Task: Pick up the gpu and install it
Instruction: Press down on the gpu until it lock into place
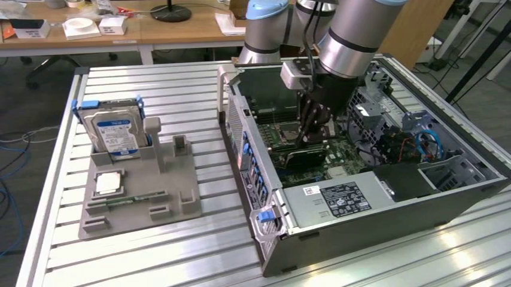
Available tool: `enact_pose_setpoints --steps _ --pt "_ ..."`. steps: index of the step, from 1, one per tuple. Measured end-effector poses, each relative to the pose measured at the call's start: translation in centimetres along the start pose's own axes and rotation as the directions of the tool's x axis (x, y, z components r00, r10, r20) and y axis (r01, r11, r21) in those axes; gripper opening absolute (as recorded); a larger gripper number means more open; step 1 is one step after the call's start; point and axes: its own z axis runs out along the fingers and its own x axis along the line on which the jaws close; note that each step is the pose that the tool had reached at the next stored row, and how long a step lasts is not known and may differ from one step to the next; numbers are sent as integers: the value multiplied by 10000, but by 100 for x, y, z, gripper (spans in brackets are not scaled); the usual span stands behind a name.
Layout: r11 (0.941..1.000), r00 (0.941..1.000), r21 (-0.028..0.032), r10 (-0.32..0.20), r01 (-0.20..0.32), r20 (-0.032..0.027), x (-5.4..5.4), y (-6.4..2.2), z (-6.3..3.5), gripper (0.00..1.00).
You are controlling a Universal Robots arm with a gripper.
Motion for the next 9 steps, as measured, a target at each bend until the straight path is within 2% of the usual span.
enact_pose_setpoints --steps 9 --pt "10000 10000 0 0 0 0 0 1 -5 11"
